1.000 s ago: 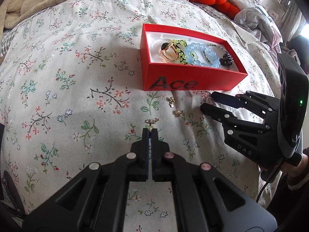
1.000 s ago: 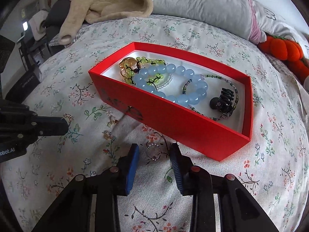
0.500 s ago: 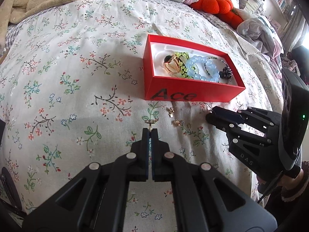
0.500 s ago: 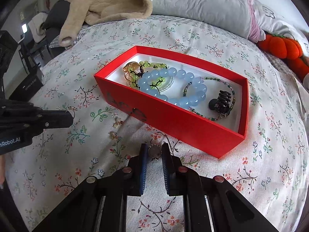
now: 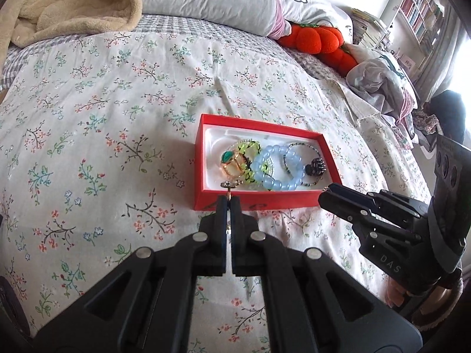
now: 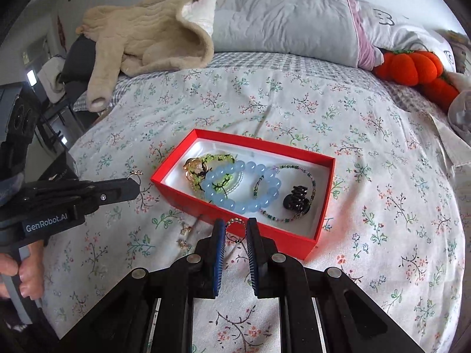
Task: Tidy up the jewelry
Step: 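Carry the earring and ring into the red box and open both tools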
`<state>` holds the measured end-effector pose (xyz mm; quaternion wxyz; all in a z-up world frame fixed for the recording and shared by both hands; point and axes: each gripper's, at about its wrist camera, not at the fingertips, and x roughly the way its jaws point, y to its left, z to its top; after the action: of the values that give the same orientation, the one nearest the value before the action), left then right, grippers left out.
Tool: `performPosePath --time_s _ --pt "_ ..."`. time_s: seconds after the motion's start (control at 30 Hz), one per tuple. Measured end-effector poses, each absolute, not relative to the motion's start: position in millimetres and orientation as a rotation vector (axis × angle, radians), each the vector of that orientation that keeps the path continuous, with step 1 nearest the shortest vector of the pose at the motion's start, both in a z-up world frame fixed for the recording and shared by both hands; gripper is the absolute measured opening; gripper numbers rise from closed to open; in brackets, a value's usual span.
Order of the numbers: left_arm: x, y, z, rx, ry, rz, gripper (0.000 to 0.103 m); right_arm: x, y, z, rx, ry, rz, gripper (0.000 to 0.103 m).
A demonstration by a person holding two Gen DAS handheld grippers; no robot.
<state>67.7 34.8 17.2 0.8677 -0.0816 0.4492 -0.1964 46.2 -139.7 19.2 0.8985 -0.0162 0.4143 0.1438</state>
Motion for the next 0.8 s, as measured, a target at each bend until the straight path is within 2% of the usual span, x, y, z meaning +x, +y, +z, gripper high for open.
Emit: performPosePath --time_s 0.8 --pt "96.7 -23.1 6.8 -0.159 0.930 -0.516 0.003 69.0 -176.8 23.9 0.045 0.869 0.201 0.015"
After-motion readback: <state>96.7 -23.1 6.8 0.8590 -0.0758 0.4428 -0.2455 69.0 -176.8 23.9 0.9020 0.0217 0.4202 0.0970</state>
